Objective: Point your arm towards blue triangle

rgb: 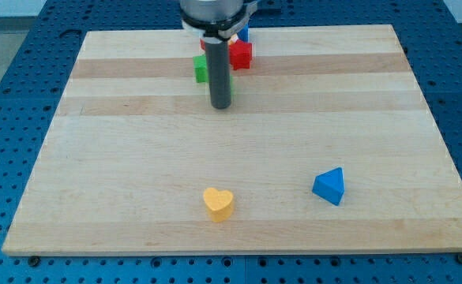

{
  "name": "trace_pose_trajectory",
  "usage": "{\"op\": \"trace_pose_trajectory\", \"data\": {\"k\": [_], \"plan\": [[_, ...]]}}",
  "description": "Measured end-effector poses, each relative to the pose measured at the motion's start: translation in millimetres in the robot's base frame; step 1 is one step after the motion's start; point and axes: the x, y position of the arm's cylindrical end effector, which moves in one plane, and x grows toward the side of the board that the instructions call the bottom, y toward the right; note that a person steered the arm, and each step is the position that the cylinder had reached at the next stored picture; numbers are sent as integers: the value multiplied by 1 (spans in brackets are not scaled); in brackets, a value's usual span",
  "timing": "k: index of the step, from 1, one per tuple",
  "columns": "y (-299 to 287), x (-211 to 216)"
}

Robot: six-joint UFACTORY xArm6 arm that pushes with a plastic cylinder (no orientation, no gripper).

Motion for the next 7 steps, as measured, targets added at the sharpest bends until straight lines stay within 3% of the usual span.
{"op": "trace_pose_trajectory", "data": {"k": [3, 5, 6, 7], "plan": [[30, -67], [88, 2], [89, 13], [152, 21]]}}
